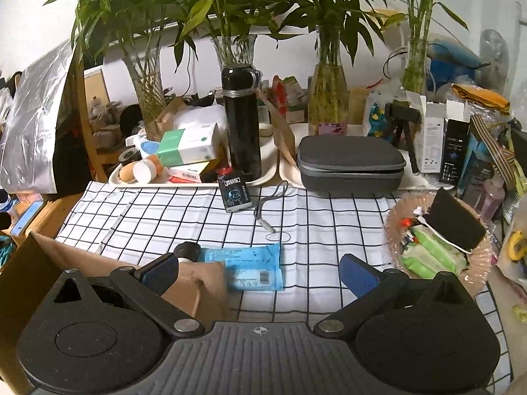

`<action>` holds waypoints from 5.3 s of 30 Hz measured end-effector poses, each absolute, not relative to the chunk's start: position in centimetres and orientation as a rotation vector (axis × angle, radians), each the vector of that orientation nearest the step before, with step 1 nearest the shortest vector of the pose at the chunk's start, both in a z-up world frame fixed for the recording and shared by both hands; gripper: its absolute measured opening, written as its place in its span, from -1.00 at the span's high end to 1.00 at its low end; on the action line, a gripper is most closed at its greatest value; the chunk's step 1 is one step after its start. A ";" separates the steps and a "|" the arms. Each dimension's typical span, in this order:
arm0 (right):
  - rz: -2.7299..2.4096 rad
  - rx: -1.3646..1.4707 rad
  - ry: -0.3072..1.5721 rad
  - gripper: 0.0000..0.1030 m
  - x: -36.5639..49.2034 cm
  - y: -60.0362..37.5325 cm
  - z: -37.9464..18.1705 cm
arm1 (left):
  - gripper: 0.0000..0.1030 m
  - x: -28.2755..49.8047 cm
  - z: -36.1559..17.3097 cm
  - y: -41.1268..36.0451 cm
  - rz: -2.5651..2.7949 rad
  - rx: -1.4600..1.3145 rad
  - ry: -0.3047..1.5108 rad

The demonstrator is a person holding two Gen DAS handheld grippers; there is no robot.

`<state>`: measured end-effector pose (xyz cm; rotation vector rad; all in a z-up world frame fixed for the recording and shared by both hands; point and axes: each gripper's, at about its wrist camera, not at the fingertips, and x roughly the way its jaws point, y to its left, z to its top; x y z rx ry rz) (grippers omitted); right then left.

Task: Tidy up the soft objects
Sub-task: 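Grasp the tan burlap pouch with the right gripper while the left approaches the black-wrapped cylinder, then close the left gripper on the black plastic-wrapped cylinder while the right holds the pouch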

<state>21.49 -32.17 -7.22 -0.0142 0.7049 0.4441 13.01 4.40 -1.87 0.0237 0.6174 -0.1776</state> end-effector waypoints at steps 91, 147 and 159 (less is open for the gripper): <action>1.062 0.003 1.165 0.84 35.0 -24.8 -19.1 | -0.69 24.7 -7.0 7.2 -0.282 -0.092 0.844; 0.622 0.133 0.677 0.86 31.0 -37.5 -7.0 | -0.52 37.4 -15.1 -4.2 -0.107 -0.271 1.554; 0.631 0.144 0.680 0.86 31.1 -37.4 -7.0 | 0.09 37.8 -19.5 -5.5 -0.105 -0.282 1.674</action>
